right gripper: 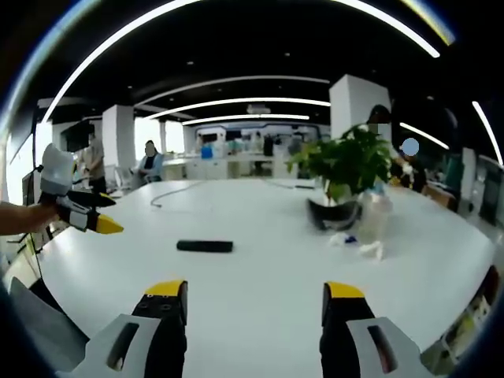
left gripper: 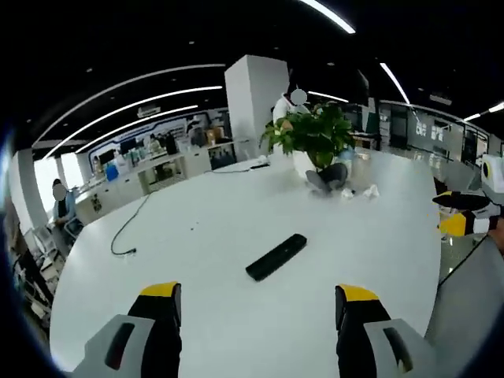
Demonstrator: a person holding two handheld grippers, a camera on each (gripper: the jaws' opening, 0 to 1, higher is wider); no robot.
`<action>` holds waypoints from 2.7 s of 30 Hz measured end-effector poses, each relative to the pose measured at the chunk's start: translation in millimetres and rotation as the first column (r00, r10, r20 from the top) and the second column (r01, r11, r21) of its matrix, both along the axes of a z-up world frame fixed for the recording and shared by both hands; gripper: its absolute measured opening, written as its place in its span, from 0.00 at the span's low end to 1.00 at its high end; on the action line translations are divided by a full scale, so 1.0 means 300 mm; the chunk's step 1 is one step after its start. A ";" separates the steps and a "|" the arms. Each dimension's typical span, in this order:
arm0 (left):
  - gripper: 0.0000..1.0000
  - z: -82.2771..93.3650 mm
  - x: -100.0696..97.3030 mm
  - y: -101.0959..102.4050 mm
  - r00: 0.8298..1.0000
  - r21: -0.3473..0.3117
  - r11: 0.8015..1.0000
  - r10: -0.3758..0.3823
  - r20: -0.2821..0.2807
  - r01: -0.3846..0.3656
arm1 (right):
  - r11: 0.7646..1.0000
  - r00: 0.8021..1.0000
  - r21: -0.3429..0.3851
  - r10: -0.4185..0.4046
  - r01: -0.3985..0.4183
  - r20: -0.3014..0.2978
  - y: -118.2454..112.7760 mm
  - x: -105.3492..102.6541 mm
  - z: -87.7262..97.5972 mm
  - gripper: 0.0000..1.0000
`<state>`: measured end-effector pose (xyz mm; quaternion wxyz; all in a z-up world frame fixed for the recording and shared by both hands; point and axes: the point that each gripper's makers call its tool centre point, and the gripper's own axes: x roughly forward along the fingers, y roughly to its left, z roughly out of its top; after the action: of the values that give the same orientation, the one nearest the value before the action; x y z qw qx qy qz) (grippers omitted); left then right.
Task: Press the specified remote control buttons in sequence, fully releasing each button before pressing the next.
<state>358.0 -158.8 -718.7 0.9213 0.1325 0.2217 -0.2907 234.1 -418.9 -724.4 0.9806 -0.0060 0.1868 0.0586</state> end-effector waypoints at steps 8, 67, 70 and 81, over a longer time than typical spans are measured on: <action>0.83 -0.073 0.094 -0.096 0.990 0.055 0.991 -0.118 -0.074 0.122 | 1.000 1.000 -0.006 -0.001 0.001 -0.009 -0.001 0.000 -0.008 0.67; 0.51 -0.493 0.385 -0.311 0.662 0.369 0.580 -0.444 -0.604 0.726 | 0.997 0.995 -0.079 -0.011 0.003 -0.099 -0.001 -0.003 -0.065 0.61; 0.48 -0.497 0.379 -0.310 0.647 0.350 0.582 -0.444 -0.620 0.734 | 0.997 0.995 -0.078 -0.010 0.002 -0.101 0.000 -0.003 -0.067 0.60; 0.42 -0.495 0.359 -0.312 0.639 0.348 0.567 -0.465 -0.613 0.747 | 0.997 0.995 -0.072 -0.004 -0.003 -0.097 0.003 -0.003 -0.062 0.59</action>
<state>465.8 -252.5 -867.1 0.5917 0.4010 0.4452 -0.5393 233.1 -418.0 -743.1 0.9696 -0.0387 0.2362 0.0518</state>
